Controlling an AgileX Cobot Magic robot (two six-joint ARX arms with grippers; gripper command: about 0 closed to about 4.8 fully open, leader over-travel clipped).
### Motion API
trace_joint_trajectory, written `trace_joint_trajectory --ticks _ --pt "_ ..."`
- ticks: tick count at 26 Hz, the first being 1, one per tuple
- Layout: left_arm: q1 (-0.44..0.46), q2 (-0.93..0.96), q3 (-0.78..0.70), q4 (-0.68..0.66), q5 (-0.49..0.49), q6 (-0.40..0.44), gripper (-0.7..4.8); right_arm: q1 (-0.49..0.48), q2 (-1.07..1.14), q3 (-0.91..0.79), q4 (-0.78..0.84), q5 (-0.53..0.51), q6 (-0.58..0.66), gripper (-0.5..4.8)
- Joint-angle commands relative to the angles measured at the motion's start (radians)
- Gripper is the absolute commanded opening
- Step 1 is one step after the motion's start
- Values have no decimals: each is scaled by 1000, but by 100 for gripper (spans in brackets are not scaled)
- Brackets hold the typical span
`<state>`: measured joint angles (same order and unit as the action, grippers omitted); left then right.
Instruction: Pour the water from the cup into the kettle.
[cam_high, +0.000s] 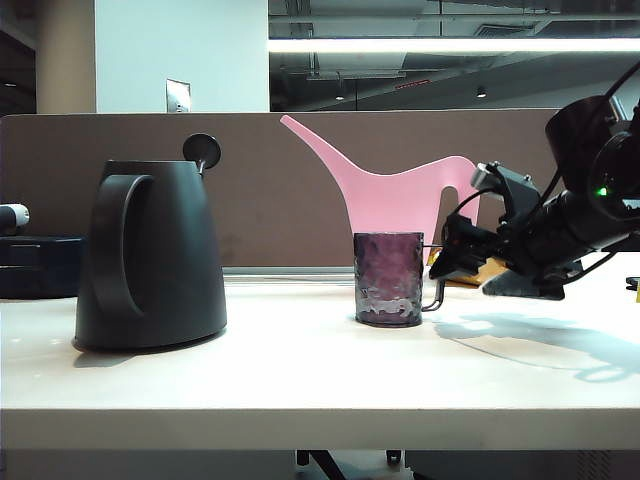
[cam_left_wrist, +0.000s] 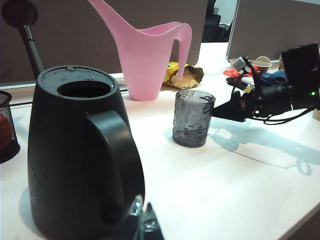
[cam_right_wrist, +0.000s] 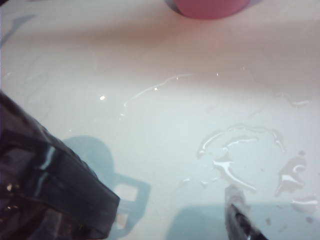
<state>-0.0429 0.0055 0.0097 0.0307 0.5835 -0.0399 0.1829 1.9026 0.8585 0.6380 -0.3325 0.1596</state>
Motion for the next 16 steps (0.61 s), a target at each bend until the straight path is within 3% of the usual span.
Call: trace_joint_trajectory --ticks 1,7,9,10,12,15,16 --pt "0 1 3 8 4 -1 -5 2 23 27 10 1 5 425" --pt "1 1 3 8 -3 3 -5 22 69 82 8 9 25 416" --pt "1 1 3 7 -3 3 -5 36 82 84 10 24 25 352" --pt "1 1 3 8 -3 3 -5 40 87 85 13 23 25 275" --pt "1 1 3 8 -3 3 -5 50 87 85 24 25 24 177" --pt "1 1 3 8 -3 3 -5 58 87 85 51 48 24 133" --pt "1 1 3 7 -3 3 -5 59 87 85 57 50 24 94"
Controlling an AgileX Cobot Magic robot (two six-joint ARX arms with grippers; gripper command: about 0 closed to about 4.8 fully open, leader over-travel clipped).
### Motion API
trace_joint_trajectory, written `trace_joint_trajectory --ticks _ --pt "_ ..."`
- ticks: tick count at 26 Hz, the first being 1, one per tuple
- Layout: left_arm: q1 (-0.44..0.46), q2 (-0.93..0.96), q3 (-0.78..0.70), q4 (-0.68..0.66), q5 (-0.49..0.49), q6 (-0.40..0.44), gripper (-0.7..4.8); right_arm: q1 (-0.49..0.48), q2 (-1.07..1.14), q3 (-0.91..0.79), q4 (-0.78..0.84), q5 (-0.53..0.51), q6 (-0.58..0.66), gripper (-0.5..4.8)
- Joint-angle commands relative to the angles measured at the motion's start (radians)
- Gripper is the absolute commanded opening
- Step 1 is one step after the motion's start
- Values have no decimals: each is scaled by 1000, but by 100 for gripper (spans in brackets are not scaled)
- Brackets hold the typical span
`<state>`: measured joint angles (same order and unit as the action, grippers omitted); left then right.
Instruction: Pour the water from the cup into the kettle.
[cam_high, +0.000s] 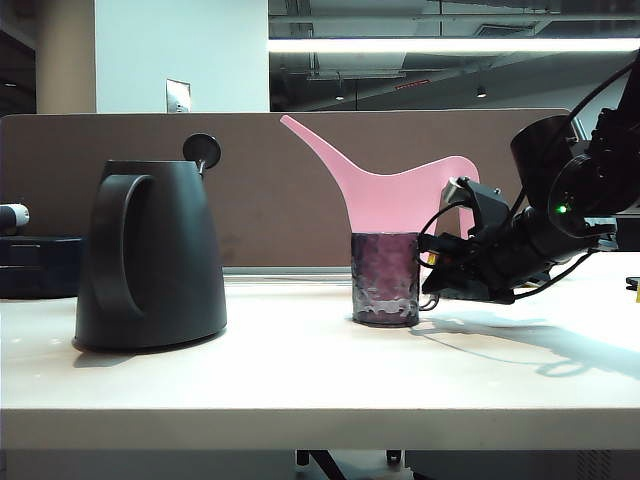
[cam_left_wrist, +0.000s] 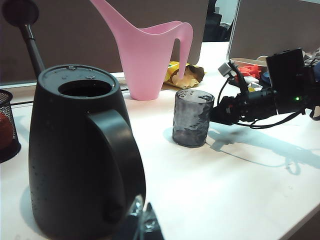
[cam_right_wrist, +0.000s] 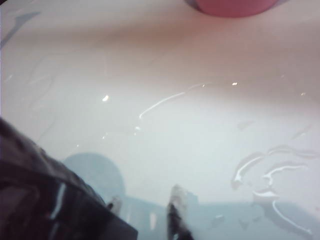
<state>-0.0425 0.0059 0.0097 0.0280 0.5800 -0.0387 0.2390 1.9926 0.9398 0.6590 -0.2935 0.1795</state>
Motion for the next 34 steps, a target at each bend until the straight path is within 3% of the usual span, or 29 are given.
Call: trace_joint_trajectory --ticks 1,2,13,19,24,27,34 --pt "0 0 3 9 0 2 -5 3 -3 4 40 11 5 49" --pt "0 0 3 8 0 2 -5 3 -3 4 50 11 5 -9" --pt "0 0 3 -13 -23 4 -5 22 -96 5 48 39 4 -9" --pt "0 0 3 -14 -43 4 -5 38 -251 70 -259 122 -105 -9" --pt "0 0 3 -13 -45 4 -5 115 -285 286 -541 220 -208 -9" --pt "0 0 3 -13 -46 5 -5 193 -285 397 -638 313 -291 -9" --pt "0 0 3 -12 -98 4 -5 321 -283 562 -729 425 -374 -9"
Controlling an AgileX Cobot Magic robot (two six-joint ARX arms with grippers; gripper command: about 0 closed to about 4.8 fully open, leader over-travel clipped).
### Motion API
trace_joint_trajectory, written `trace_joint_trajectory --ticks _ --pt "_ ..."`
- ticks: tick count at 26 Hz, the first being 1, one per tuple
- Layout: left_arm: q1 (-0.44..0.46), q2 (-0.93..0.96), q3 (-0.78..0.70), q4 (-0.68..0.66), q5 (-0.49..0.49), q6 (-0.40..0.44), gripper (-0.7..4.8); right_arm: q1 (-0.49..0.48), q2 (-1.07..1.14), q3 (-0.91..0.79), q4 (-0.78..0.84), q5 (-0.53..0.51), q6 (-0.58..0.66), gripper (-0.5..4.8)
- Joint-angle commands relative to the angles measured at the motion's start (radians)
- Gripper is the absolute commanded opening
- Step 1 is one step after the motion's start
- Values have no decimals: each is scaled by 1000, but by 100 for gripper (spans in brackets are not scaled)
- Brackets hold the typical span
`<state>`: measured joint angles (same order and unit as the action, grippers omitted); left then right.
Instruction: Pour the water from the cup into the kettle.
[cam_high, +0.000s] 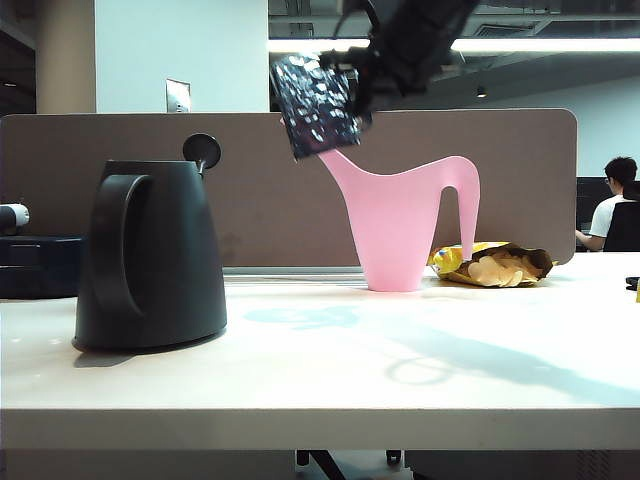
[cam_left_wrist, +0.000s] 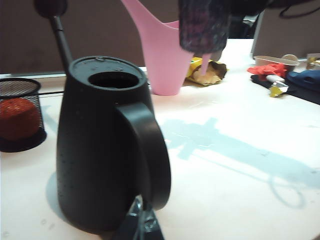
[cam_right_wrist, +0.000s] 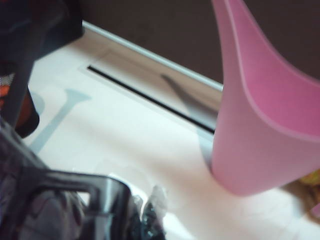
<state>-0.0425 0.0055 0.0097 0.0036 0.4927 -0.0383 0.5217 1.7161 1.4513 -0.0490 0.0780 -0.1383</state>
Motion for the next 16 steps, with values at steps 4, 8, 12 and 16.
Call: trace_joint_trajectory --ticks 4,8,12,16 --pt "0 1 3 12 -56 4 -5 110 18 146 -90 138 -182 -9" --pt "0 1 3 13 -109 3 -5 155 80 254 -165 198 -272 -9" --pt "0 1 3 12 -112 2 -5 200 148 353 -229 267 -387 -9" --pt "0 1 3 12 -115 3 -5 244 193 415 -240 323 -494 -9"
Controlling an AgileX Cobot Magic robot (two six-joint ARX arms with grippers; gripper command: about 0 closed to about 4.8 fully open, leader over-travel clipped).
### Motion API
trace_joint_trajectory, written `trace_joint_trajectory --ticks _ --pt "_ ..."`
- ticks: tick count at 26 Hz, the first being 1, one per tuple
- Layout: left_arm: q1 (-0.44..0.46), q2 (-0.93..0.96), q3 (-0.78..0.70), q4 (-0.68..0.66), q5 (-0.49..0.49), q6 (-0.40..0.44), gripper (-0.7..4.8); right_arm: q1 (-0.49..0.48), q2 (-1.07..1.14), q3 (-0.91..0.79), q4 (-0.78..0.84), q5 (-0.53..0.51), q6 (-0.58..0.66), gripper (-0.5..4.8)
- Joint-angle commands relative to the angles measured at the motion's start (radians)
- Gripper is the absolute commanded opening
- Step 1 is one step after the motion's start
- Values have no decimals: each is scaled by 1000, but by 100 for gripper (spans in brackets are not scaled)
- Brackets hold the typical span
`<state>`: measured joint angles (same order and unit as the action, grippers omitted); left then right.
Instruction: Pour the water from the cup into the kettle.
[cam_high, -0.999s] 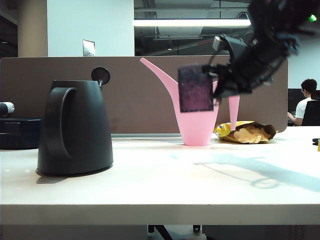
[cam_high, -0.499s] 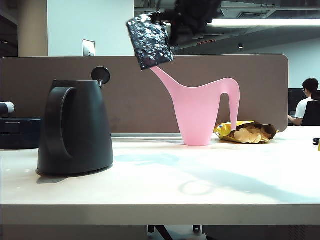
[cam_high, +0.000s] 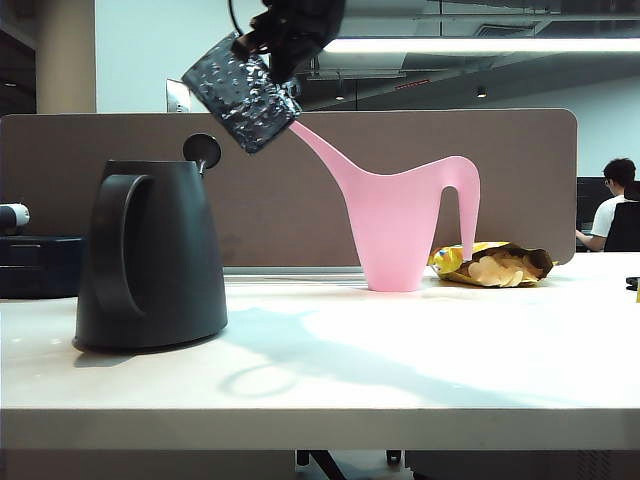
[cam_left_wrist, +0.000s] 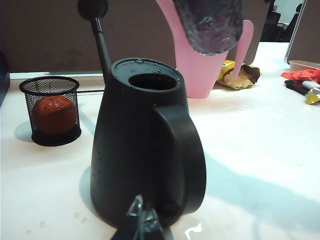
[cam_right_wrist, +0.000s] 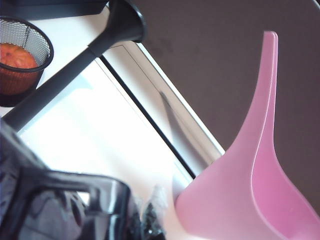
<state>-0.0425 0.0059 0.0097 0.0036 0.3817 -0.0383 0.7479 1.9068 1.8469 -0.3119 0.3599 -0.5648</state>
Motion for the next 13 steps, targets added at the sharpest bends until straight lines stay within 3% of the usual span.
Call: trace_joint_trajectory --ticks 1,8,13 --pt "0 0 3 12 -4 3 -5 27 8 19 30 52 -93 -9" --pt "0 0 3 13 -68 3 -5 71 16 20 52 101 -203 -9" --pt "0 0 3 13 -75 3 -5 121 33 20 133 152 -356 -9"
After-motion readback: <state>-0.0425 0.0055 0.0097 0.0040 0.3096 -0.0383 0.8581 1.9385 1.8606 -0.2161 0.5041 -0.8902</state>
